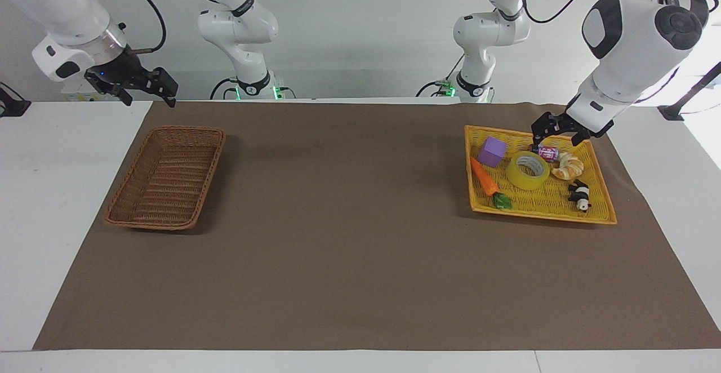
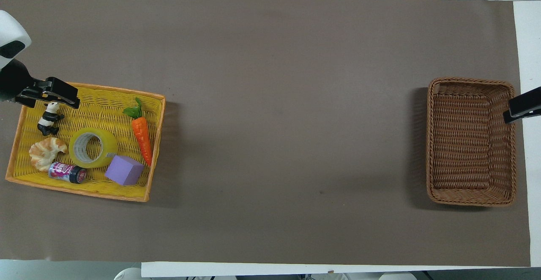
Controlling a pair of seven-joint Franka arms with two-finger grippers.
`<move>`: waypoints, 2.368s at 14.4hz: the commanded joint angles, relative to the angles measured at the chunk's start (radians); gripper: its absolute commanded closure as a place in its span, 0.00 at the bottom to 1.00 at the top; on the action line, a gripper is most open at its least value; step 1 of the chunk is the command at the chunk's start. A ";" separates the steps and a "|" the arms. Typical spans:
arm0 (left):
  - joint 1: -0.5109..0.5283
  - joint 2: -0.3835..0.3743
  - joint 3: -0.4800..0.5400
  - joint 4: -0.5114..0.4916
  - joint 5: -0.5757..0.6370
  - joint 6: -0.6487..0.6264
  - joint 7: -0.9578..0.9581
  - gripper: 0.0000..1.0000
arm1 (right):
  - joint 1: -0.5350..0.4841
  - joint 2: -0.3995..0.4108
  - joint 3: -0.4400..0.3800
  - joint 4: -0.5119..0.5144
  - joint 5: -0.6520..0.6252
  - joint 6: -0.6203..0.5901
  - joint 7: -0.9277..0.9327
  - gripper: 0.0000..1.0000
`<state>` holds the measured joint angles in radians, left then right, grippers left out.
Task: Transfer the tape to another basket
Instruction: 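Lower the left gripper toward the tape roll in the yellow basket, then close the left gripper on the rim of the tape roll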
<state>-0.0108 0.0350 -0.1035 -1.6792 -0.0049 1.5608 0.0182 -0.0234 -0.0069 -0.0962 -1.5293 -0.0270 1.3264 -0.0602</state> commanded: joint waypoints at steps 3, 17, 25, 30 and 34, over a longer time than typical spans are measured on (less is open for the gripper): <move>-0.003 -0.020 0.008 -0.014 -0.006 0.016 0.014 0.00 | -0.015 -0.024 0.012 -0.026 -0.001 -0.003 -0.018 0.01; 0.144 -0.133 0.008 -0.592 -0.006 0.606 0.085 0.00 | -0.013 -0.024 0.012 -0.026 -0.001 -0.003 -0.018 0.01; 0.218 -0.121 0.008 -0.678 -0.006 0.683 0.175 0.12 | -0.013 -0.024 0.012 -0.026 -0.001 -0.003 -0.018 0.01; 0.219 -0.122 0.008 -0.694 -0.006 0.685 0.167 0.31 | -0.013 -0.024 0.012 -0.026 0.001 -0.003 -0.018 0.01; 0.219 -0.119 0.008 -0.723 -0.006 0.705 0.164 0.32 | -0.013 -0.024 0.012 -0.026 -0.001 -0.003 -0.018 0.01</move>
<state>0.2024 -0.0703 -0.0917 -2.3581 -0.0044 2.2214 0.1768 -0.0234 -0.0069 -0.0961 -1.5293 -0.0270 1.3264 -0.0602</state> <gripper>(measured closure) 0.317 0.004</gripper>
